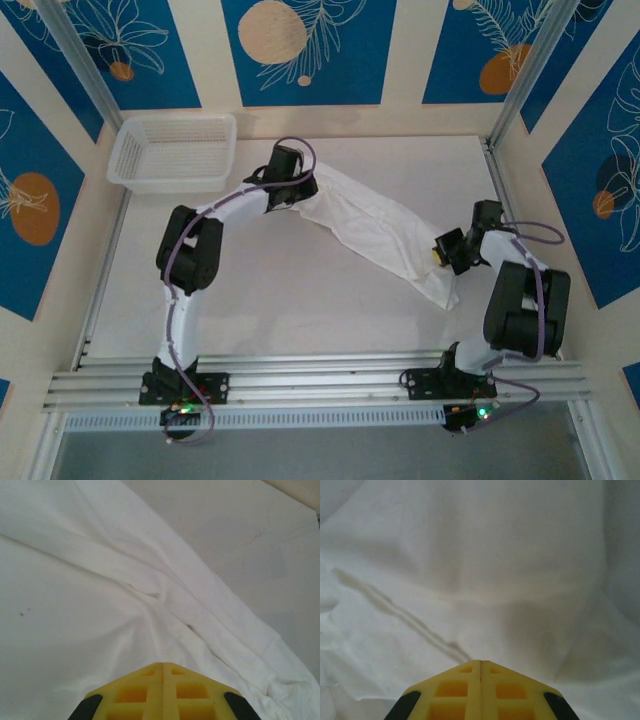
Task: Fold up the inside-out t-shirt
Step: Rotate the T-shirt at the center of the table.
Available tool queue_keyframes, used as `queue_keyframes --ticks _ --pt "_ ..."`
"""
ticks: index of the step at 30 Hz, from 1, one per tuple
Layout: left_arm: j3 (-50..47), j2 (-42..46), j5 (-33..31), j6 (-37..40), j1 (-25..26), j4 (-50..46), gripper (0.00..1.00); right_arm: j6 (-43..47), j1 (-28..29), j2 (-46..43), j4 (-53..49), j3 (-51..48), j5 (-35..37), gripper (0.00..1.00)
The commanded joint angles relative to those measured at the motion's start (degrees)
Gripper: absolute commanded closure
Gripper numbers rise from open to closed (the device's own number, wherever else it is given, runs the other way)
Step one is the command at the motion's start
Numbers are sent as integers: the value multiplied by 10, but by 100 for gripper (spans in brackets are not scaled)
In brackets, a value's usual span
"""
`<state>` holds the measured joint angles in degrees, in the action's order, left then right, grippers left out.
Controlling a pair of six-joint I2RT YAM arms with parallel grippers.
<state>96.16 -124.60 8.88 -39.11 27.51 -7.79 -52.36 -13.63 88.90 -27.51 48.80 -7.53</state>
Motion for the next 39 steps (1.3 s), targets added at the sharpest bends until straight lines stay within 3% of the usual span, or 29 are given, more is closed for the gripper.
queue_keyframes --ticks 1,5,9,13,18,25,30,35,39 --pt "81 -58 -51 -3 -1 -64 100 29 2 50 4 24 -12 100" --pt "168 -131 -66 1 -20 -105 100 29 9 100 1 27 -30 100" --pt "208 -175 -60 -17 -35 -121 100 22 61 106 -33 28 -37 100" --pt "259 -222 -58 -40 -48 -165 100 -1 151 61 -83 22 1 100" --pt "282 -251 -44 -43 -64 -159 100 -92 261 6 -32 -59 -20 100" --pt "335 -283 12 36 -72 -138 100 -189 452 29 16 -101 13 100" --pt "381 -310 47 66 -72 -113 98 -161 546 92 16 -20 -4 100" --pt "438 -337 88 62 -70 -92 95 -95 590 137 -24 96 -12 100" --pt "444 -328 97 66 -71 -74 92 -90 604 128 -29 125 -22 100"
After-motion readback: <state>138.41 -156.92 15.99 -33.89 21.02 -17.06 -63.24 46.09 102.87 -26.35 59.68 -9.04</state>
